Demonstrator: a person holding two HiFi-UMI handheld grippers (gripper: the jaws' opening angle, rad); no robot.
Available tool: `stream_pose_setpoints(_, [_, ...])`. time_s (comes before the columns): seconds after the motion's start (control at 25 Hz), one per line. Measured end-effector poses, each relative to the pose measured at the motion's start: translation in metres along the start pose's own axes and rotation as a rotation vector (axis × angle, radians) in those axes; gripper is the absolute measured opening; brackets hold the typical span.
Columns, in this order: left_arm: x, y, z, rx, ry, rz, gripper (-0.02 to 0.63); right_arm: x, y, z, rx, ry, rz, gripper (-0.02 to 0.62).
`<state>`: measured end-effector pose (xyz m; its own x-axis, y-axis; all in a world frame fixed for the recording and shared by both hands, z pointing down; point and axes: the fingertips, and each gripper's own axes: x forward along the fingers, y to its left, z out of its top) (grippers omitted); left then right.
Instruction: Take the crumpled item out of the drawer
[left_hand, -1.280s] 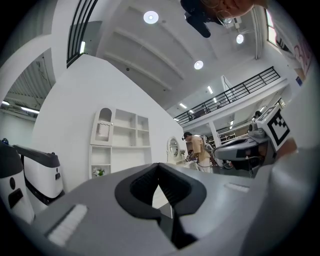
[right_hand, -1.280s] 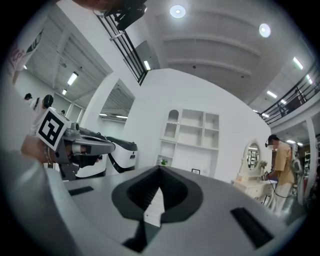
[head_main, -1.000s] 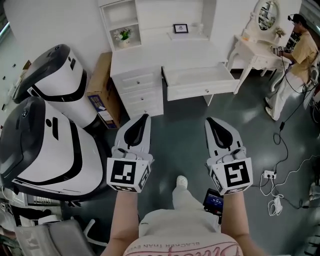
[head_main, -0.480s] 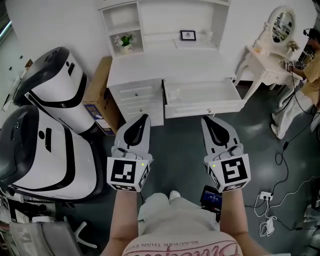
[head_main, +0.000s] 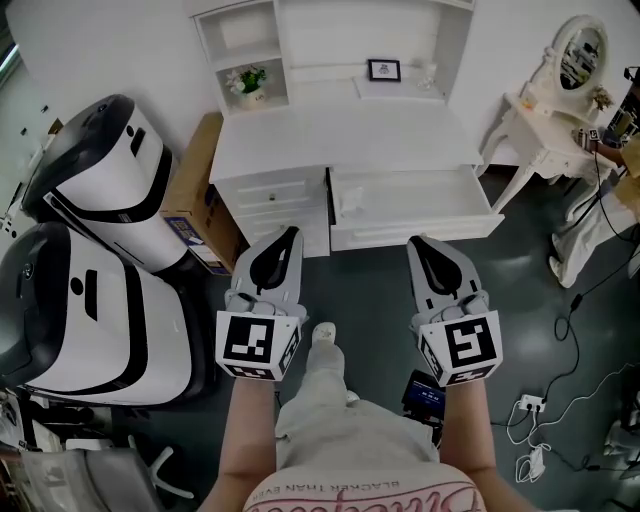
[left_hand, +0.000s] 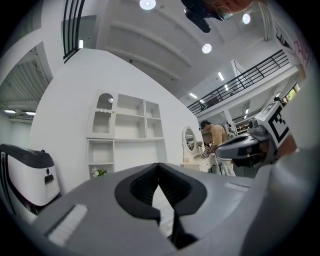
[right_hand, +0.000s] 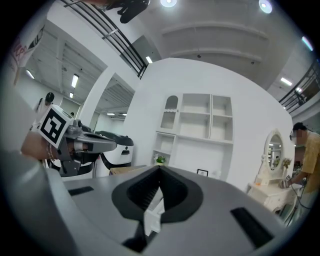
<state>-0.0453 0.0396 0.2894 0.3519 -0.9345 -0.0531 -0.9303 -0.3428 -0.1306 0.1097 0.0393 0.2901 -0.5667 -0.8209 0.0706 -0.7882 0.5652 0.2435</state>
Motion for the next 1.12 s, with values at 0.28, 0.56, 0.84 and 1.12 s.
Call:
stream_pose_setpoints(0.28, [0.063,0.030,-0.012,-0.010,-0.001,-0.028,0.011,0.055,-0.032,-0.011,0.003,0.027,-0.032,0.005])
stream_pose_setpoints(0.56, [0.130,0.082,-0.026,-0.024,0.000,-0.046,0.011,0.135,-0.057,-0.013,-0.009,0.043,-0.053,0.006])
stream_pose_setpoints(0.84, [0.193,0.134,-0.038,-0.045,0.003,-0.068,0.011,0.210,-0.081,-0.015,-0.006,0.074,-0.083,0.005])
stream_pose_setpoints(1.12, [0.234,0.162,-0.055,-0.066,0.020,-0.088,0.011,0.252,-0.099,-0.029,0.048,0.103,-0.113,0.006])
